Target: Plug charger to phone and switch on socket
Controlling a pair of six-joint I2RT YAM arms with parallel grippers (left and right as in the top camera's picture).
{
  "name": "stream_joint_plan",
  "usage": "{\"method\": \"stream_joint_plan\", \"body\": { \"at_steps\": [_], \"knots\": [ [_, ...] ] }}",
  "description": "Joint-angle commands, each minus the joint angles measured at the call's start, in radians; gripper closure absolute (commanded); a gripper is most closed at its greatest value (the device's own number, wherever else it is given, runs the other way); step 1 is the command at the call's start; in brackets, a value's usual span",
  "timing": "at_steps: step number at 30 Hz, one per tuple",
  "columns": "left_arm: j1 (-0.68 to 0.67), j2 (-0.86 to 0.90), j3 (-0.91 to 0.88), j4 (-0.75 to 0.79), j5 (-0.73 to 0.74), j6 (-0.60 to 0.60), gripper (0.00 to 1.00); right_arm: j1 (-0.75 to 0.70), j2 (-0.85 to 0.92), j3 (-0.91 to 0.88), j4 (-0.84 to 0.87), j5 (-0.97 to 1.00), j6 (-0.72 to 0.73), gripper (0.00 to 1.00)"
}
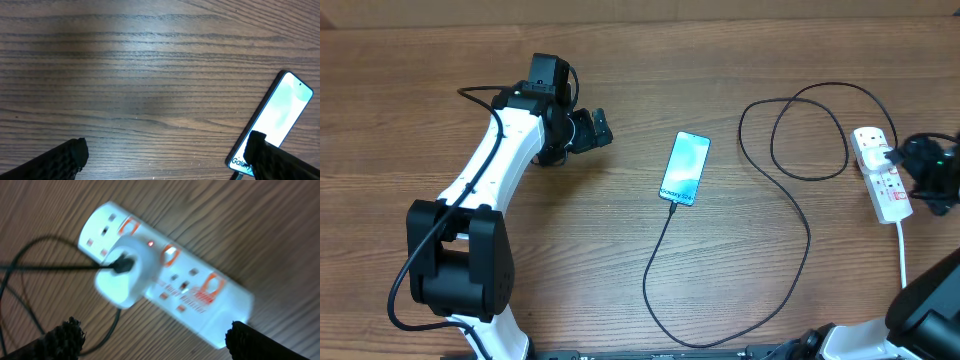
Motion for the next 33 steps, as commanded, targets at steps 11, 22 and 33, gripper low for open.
{"method": "stream_joint_plan", "body": {
  "at_steps": [11,22,33],
  "knots": [
    [0.0,-0.025,0.001,0.002,-0.006,0.019,0.0,0.16,-0.004,0.0,-0.069,-0.024,-0.03,0.0],
    [0.0,-0.025,0.001,0.001,-0.006,0.019,0.01,0.16,-0.004,0.0,-0.069,-0.024,-0.03,0.0],
    [0.0,-0.025,0.001,0.001,-0.006,0.019,0.0,0.16,-0.004,0.0,-0.069,-0.024,-0.03,0.0]
  ]
}}
